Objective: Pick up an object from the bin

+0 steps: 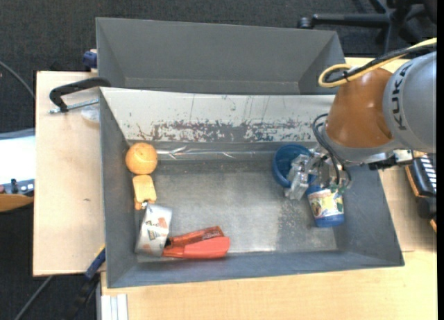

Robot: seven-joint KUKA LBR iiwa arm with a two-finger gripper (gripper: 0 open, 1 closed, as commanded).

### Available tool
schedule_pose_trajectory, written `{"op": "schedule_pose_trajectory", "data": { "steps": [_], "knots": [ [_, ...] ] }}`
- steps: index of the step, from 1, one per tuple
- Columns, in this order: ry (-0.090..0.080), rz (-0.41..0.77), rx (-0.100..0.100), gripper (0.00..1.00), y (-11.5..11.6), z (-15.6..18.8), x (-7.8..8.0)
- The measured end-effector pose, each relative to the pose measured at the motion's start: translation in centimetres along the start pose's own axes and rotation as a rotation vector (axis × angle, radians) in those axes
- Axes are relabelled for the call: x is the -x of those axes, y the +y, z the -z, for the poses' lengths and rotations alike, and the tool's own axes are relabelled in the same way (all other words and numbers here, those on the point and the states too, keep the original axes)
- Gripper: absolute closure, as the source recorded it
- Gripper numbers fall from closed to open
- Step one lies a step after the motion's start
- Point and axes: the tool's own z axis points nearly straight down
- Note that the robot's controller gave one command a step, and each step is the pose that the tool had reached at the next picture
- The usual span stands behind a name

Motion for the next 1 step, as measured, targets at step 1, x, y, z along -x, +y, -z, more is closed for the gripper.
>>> {"op": "schedule_pose_trajectory", "data": {
  "steps": [1],
  "knots": [
    [0.0,0.0,0.0,1.0,0.0,0.0,0.0]
  ]
}}
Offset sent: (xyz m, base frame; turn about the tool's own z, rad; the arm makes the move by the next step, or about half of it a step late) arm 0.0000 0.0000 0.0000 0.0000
